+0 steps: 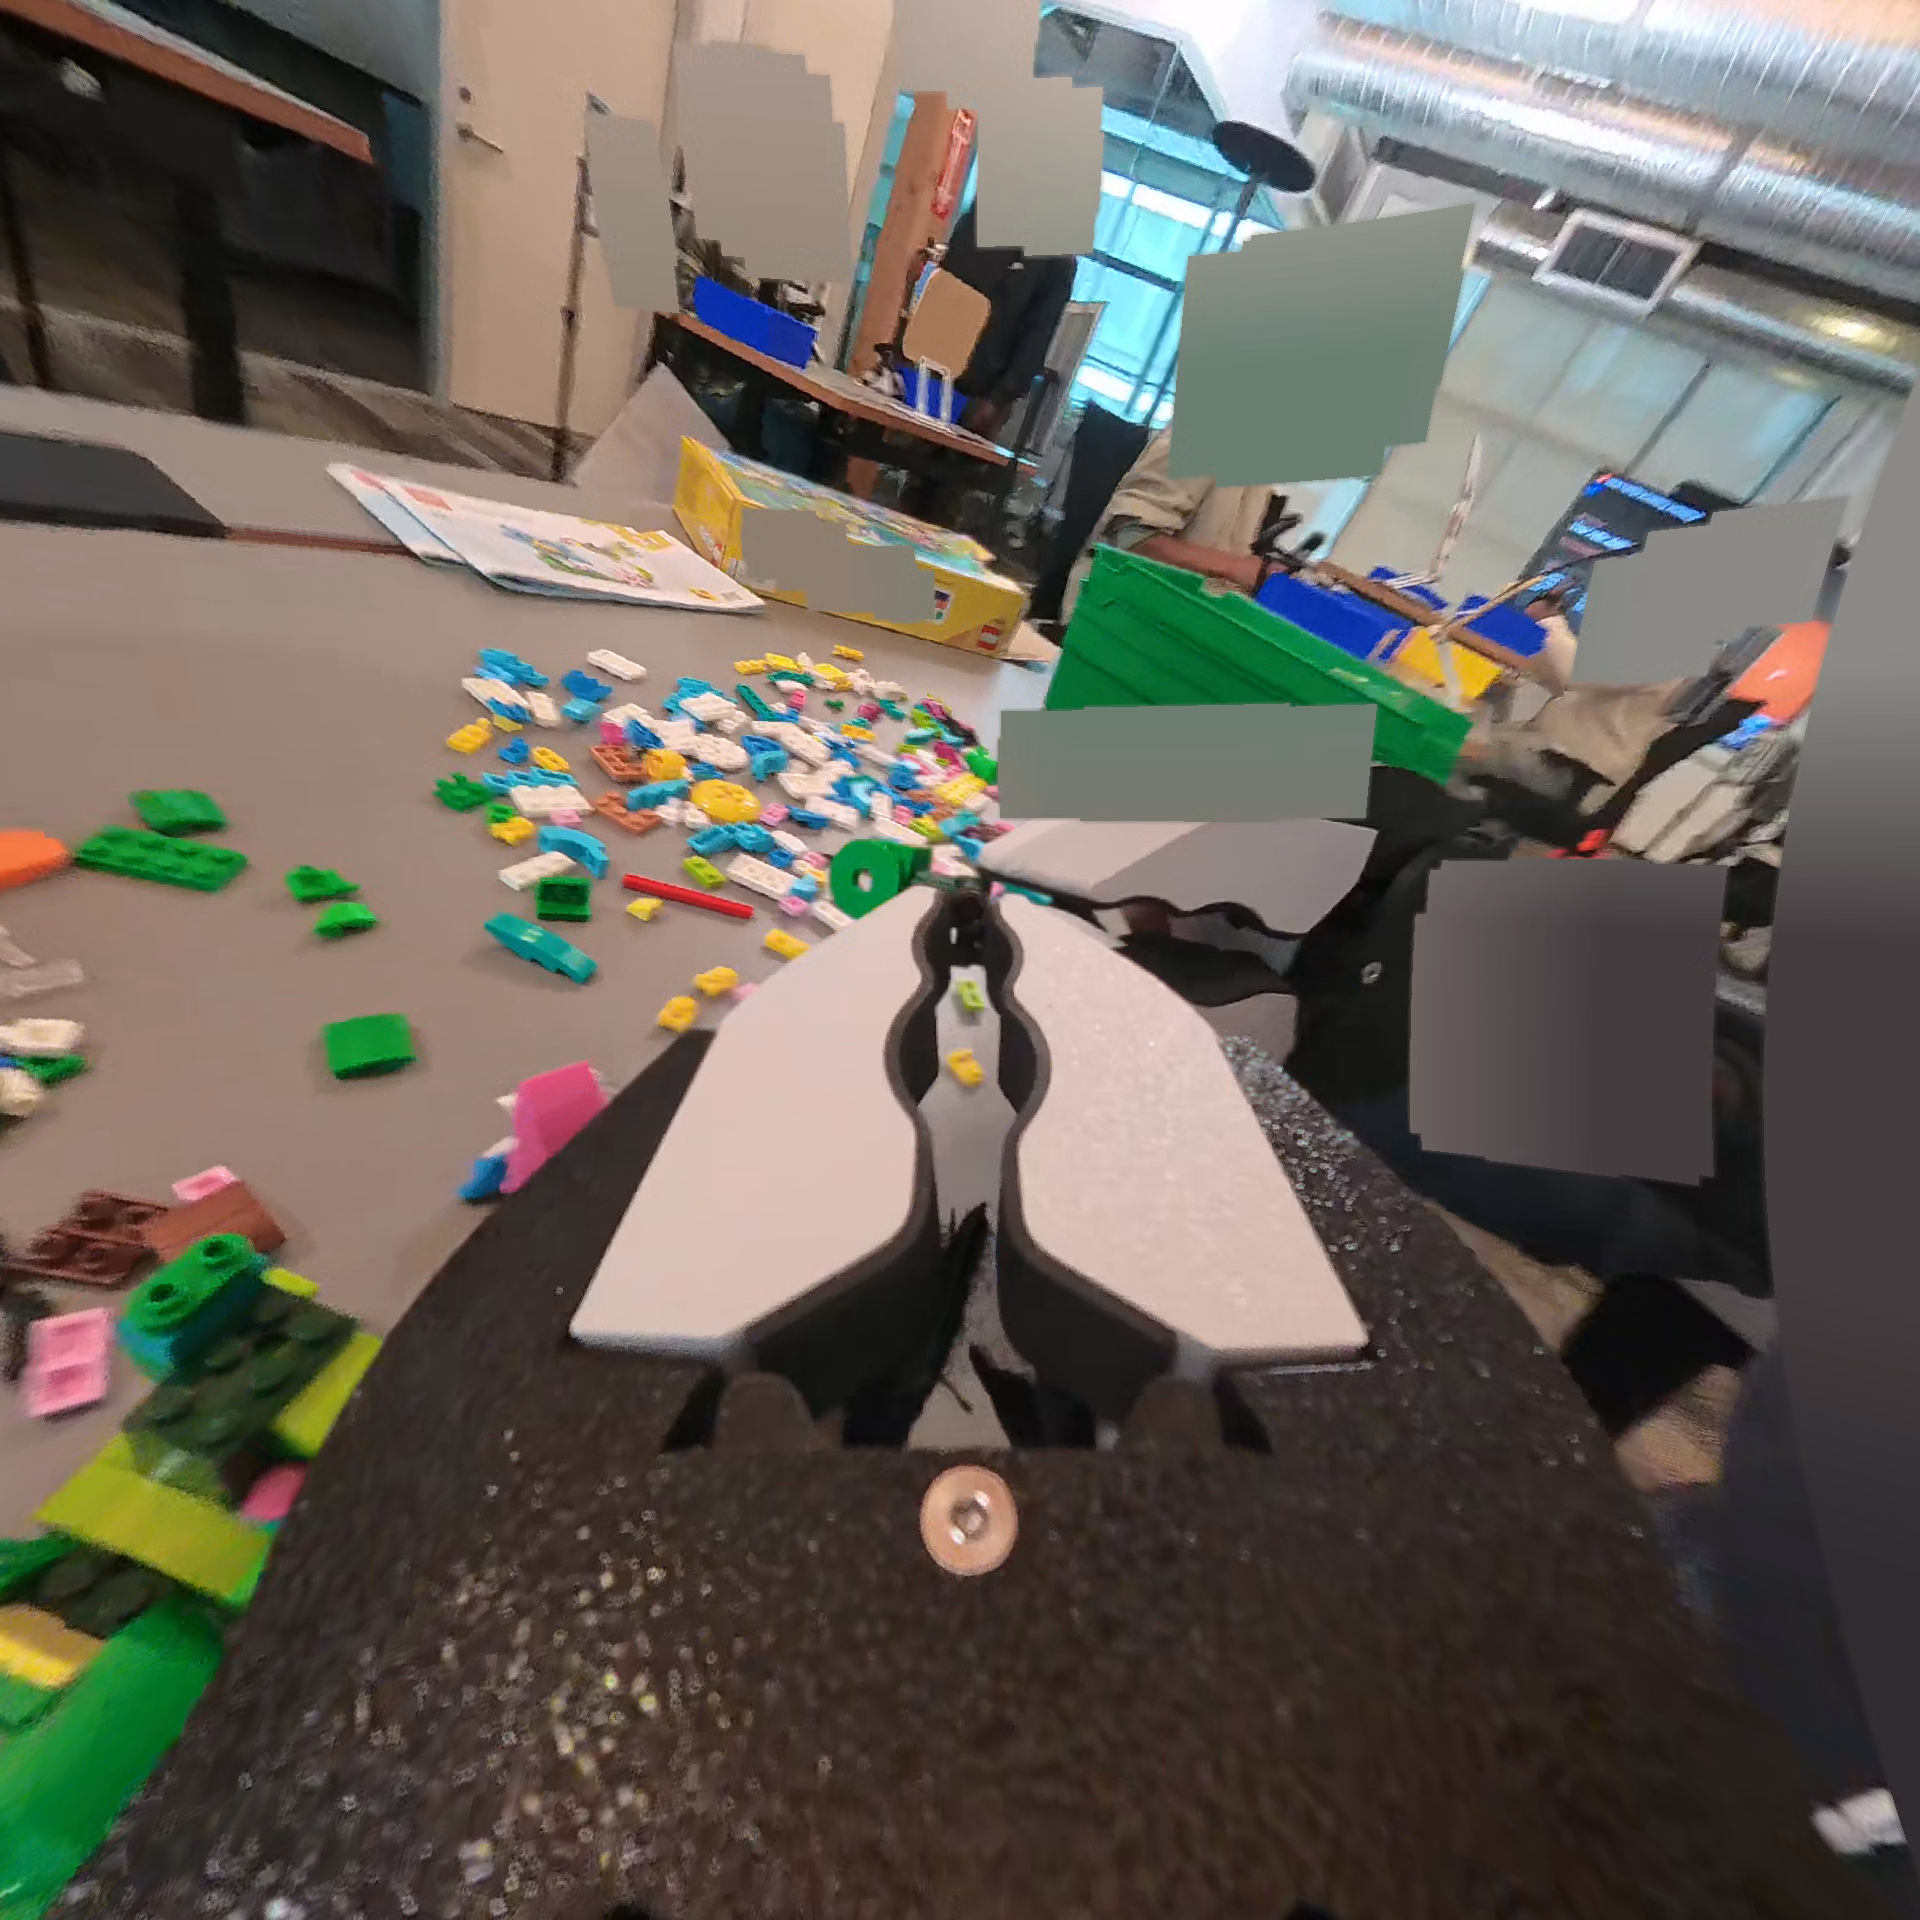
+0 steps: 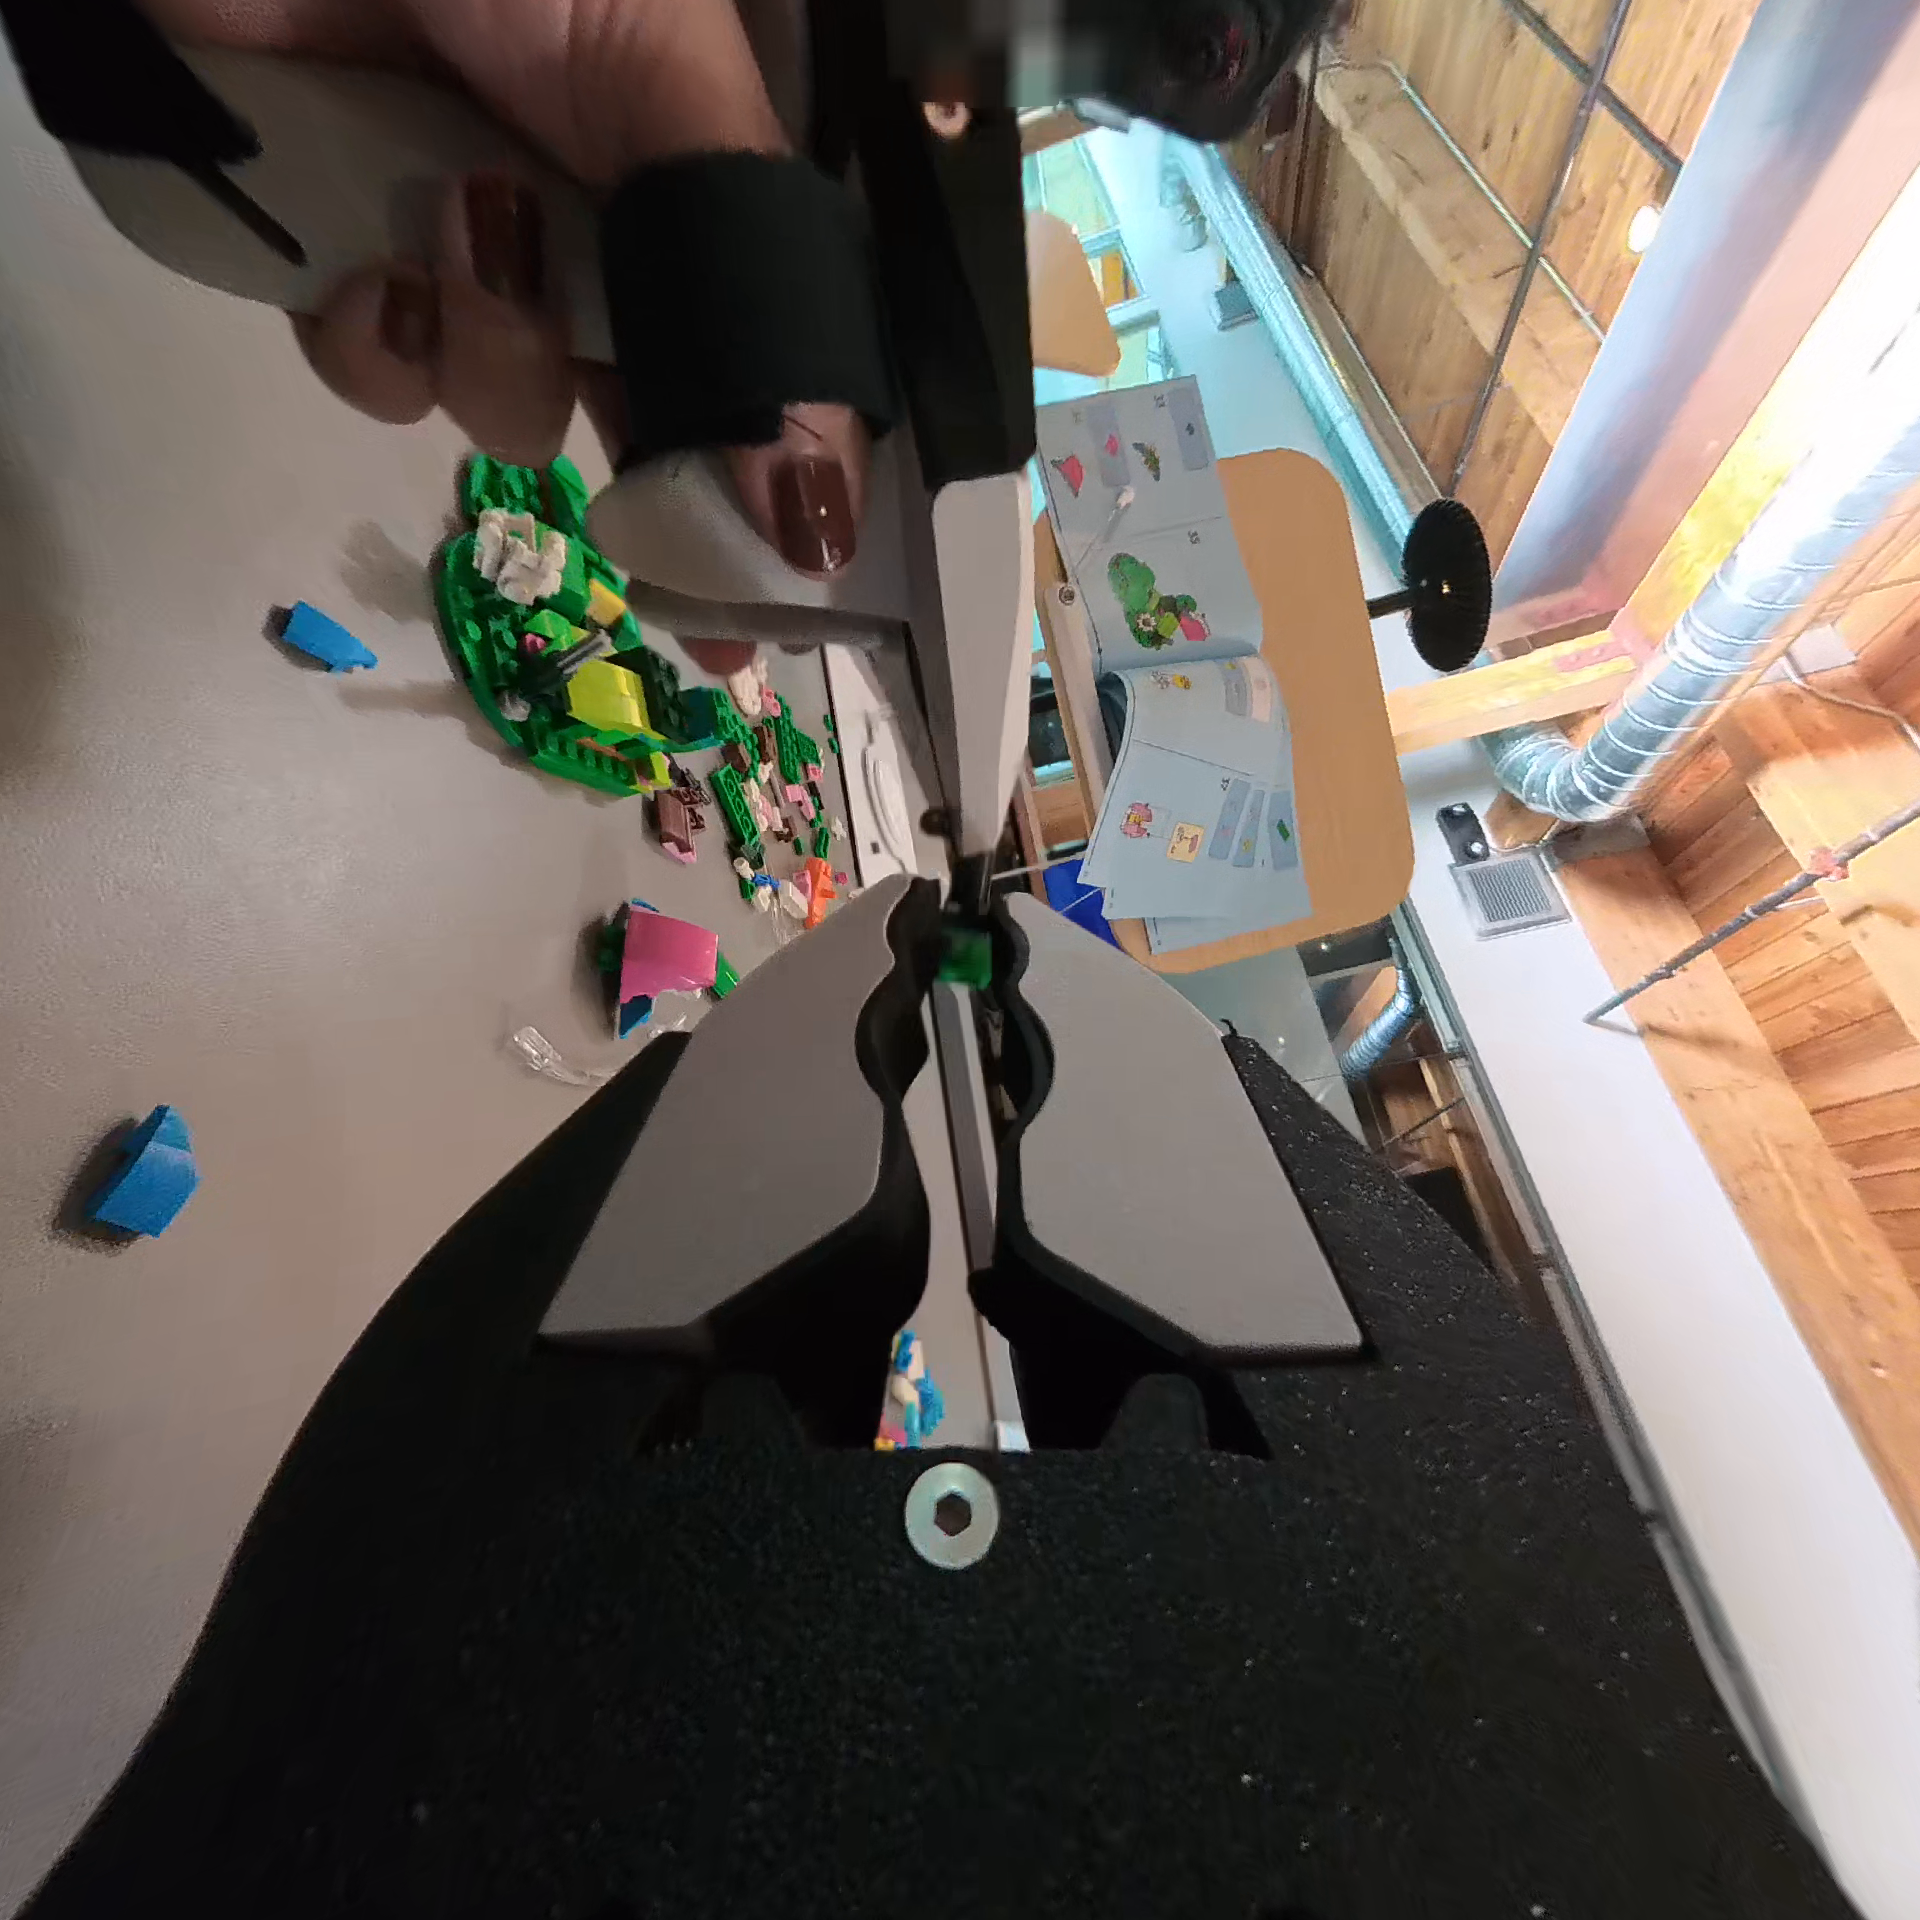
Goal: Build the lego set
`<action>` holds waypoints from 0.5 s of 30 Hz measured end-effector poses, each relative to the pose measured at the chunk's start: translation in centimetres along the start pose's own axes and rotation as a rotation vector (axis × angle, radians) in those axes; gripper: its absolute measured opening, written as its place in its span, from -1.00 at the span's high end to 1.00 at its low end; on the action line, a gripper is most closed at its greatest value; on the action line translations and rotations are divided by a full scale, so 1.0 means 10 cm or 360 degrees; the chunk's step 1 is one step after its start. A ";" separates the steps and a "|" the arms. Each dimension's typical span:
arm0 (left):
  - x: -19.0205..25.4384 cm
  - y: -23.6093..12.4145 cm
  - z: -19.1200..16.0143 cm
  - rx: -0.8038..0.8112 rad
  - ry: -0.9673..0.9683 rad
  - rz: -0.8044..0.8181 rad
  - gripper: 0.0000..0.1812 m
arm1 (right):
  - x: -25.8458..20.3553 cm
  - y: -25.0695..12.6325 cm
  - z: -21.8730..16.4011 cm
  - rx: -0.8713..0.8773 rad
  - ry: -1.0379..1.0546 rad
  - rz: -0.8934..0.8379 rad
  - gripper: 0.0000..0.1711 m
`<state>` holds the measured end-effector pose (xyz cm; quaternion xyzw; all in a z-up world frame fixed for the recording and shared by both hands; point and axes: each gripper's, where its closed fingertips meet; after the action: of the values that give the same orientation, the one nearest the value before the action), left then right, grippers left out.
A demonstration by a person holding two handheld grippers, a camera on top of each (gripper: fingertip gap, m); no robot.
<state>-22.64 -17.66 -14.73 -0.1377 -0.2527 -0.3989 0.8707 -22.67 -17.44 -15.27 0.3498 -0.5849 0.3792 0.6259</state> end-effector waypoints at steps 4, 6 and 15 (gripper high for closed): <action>-0.15 -0.18 0.26 0.0103 0.0220 0.0195 0.94 | 0.07 -0.02 -0.11 0.0009 0.0187 -0.0054 0.80; -0.24 -0.30 0.38 0.0154 0.0295 0.0290 0.93 | 0.11 -0.02 -0.17 0.0014 0.0297 -0.0077 0.79; -1.27 -1.22 0.26 -0.0426 0.0416 0.1185 0.93 | -0.03 0.07 -0.35 -0.0079 0.0509 -0.0025 0.81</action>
<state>-39.82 -16.45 -19.09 -0.2799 -0.0190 -0.1002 0.9546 -21.70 -14.05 -15.82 0.2740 -0.4842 0.4106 0.7224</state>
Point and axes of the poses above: each gripper's, where its closed fingertips meet, y out along the fingers, z out of its top, x = y × z across the jaws, and after that the axes turned 12 degrees about -y, right-handed
